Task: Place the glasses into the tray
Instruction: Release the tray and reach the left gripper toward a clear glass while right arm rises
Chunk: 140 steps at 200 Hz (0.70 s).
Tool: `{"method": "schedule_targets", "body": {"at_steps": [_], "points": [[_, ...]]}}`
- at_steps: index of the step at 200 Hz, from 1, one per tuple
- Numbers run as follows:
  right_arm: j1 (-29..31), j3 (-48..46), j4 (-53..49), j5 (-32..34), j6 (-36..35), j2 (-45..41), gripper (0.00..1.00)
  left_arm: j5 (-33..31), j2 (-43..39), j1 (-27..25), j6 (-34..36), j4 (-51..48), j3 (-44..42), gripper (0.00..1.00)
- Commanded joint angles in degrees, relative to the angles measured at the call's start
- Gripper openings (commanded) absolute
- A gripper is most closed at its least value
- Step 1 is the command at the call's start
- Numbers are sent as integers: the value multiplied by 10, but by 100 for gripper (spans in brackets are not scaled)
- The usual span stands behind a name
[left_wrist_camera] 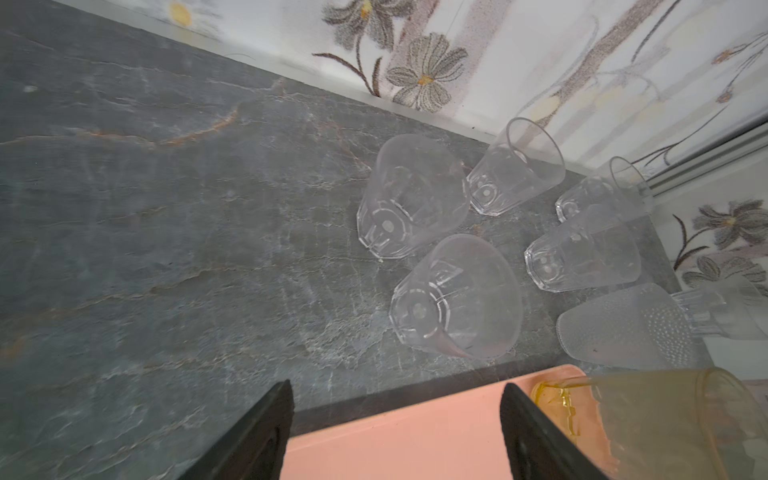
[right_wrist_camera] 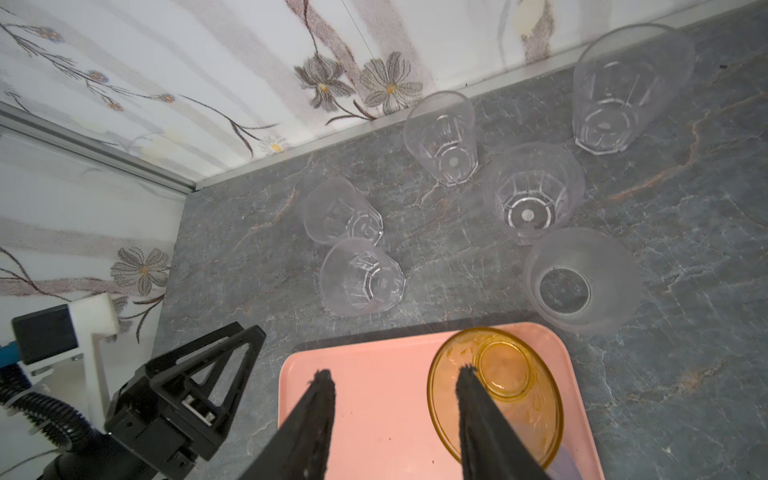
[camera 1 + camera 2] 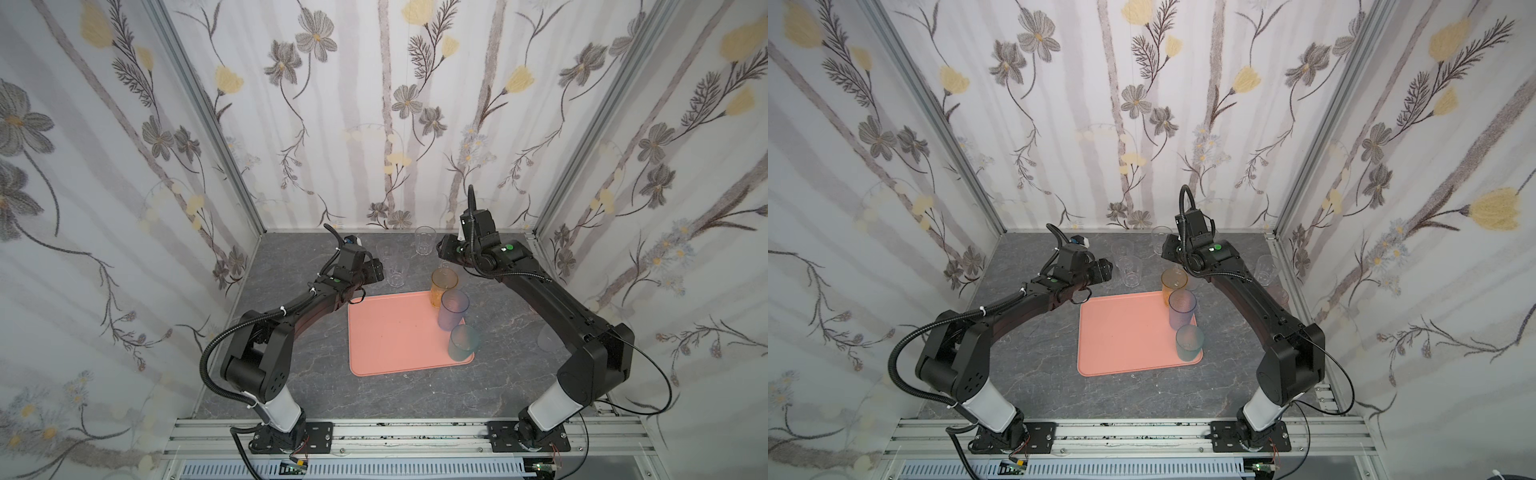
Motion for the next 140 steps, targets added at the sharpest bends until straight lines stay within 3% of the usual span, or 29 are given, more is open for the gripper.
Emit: {"method": "schedule_targets", "body": {"at_steps": [1,75,140], "points": [[6,35,-25,21,-26,21,48,41,39,-1,-16,-10,45,79],[15,59,-61,28,-70,48,49,-44,167,-23,45,-51,179,71],[15,50,-70,40,-77,41,50,-45,234,-27,68,-71,245,50]]}}
